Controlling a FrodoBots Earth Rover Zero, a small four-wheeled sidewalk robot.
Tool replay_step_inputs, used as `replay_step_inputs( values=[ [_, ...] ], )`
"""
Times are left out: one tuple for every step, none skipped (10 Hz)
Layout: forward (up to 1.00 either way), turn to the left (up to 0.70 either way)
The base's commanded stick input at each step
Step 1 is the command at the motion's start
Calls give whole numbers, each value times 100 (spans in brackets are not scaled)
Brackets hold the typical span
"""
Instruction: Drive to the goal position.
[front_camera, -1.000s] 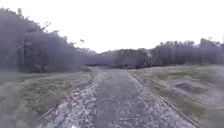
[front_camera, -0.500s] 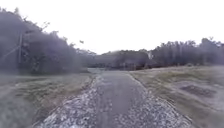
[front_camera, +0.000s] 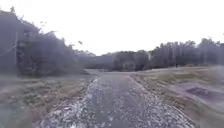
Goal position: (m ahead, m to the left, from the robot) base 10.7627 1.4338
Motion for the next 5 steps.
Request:
replay_step_inputs(
  values=[
    [70, -11],
    [70, -10],
    [70, -4],
    [70, -9],
    [70, -9]
  ],
)
